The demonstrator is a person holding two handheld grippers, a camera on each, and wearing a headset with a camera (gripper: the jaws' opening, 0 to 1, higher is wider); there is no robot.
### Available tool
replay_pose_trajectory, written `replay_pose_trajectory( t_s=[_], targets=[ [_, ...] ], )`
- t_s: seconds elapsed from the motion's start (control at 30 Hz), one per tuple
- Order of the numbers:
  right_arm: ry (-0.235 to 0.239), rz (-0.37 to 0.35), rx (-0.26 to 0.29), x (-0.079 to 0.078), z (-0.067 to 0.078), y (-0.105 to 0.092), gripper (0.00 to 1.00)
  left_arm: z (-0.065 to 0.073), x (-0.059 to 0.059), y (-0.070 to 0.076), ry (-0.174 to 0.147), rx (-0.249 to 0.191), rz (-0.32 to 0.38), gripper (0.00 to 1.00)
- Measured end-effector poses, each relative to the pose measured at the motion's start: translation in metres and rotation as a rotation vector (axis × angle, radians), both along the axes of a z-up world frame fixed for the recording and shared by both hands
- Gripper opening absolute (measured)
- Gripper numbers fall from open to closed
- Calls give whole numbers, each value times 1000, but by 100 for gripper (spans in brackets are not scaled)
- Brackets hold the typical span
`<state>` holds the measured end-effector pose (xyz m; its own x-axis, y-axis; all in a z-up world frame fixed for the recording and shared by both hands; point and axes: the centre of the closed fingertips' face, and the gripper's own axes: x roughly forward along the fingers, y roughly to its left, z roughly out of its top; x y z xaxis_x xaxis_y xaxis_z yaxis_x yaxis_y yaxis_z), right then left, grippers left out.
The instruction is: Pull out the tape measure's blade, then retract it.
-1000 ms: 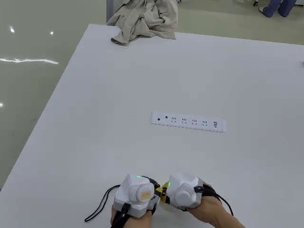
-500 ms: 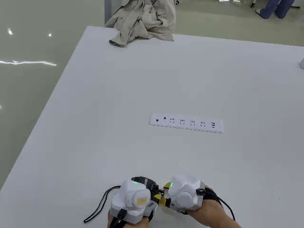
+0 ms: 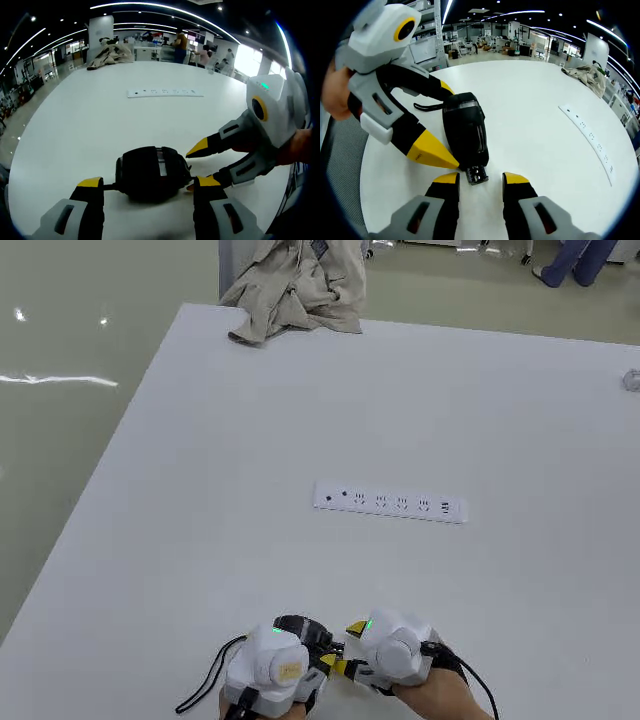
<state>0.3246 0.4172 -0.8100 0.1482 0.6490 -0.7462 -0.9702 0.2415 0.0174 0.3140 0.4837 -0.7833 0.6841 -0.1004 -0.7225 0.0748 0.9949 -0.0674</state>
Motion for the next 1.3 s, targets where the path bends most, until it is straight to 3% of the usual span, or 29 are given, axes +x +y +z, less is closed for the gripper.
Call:
replay_pose_trajectory(
  t_s=[0.6, 1.13, 1.3],
  targets=[
    [47, -152, 52, -19, 14, -11, 45, 13, -9, 9, -33, 4, -14, 79],
    [64, -301, 112, -32, 34, -27, 52, 21, -27, 21, -48, -19, -24, 86],
    [68, -337, 122, -38, 38, -32, 55, 26, -33, 23, -65, -25, -45, 88]
  ],
)
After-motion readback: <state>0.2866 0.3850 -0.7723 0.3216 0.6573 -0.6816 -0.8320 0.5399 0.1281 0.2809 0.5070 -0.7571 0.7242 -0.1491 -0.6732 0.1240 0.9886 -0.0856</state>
